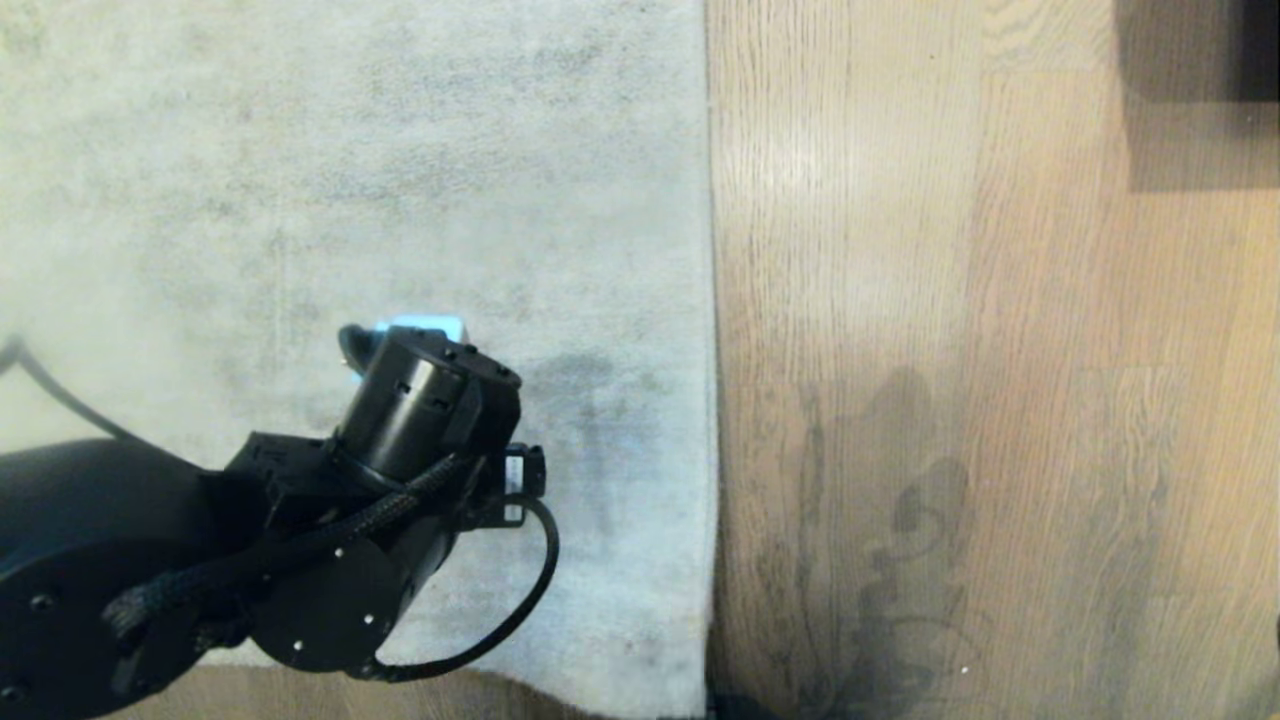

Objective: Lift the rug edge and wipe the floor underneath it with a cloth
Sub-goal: Lay down the carpet

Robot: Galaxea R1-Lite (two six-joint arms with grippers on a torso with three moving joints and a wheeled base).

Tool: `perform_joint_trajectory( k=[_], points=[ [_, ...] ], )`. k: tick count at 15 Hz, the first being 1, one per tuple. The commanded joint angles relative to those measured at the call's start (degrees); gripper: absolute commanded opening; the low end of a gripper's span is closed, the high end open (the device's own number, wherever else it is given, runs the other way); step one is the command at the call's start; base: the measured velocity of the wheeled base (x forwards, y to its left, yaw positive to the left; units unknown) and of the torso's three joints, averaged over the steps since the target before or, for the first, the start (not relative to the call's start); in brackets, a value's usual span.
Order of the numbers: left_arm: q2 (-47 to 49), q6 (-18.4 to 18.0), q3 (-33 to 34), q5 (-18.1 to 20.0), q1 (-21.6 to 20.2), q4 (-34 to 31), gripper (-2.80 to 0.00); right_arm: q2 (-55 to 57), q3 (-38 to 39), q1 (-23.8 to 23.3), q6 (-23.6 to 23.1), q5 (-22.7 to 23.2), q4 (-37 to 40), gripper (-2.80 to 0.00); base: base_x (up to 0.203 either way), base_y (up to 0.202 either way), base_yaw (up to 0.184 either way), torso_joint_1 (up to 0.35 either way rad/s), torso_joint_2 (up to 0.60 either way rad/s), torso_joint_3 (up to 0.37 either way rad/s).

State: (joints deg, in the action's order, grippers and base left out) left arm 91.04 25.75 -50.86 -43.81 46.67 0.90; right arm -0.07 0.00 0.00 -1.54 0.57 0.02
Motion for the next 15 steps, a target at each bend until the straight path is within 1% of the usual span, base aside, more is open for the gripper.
perform_joint_trajectory(
  k=[1,3,6,10,12,13,14,15],
  points=[
    [0.1,0.0,1.5,-0.2,0.0,-0.1,0.0,0.1,0.0,0.1,0.0,0.0,0.0,-2.8,0.0,0.0,0.0,0.0,0.0,0.0],
    [0.2,-0.9,4.4,-0.2,0.7,0.0,0.0,0.1,0.0,0.0,0.0,0.0,0.0,-2.8,0.0,0.0,0.0,0.0,0.0,0.0],
    [0.7,-1.4,6.5,-0.1,2.3,0.0,0.0,0.1,0.0,0.0,0.0,0.0,0.0,-2.8,0.0,0.0,0.0,0.0,0.0,0.0],
    [2.8,-1.1,9.4,0.0,4.7,0.1,0.0,0.1,0.0,0.0,0.0,0.0,0.0,-2.8,0.0,0.0,0.0,0.0,0.0,0.0],
    [3.6,-1.0,9.8,0.0,5.4,0.1,0.0,0.1,0.0,0.0,0.0,0.0,0.0,-2.8,0.0,0.0,0.0,0.0,0.0,0.0],
    [3.9,-1.0,9.8,0.0,5.7,0.2,-2.31,0.1,0.0,0.0,0.0,0.0,0.0,-2.8,0.0,0.0,0.0,0.0,0.0,0.0],
    [4.5,-1.1,9.5,0.0,5.8,0.2,-2.8,0.1,0.0,0.1,0.0,0.0,0.0,-2.8,0.0,0.0,0.0,0.0,0.0,0.0],
    [4.6,-1.4,9.5,0.0,5.9,0.2,-2.8,0.1,0.0,0.0,0.0,0.0,0.0,-2.8,0.0,0.0,0.0,0.0,0.0,0.0]
  ],
)
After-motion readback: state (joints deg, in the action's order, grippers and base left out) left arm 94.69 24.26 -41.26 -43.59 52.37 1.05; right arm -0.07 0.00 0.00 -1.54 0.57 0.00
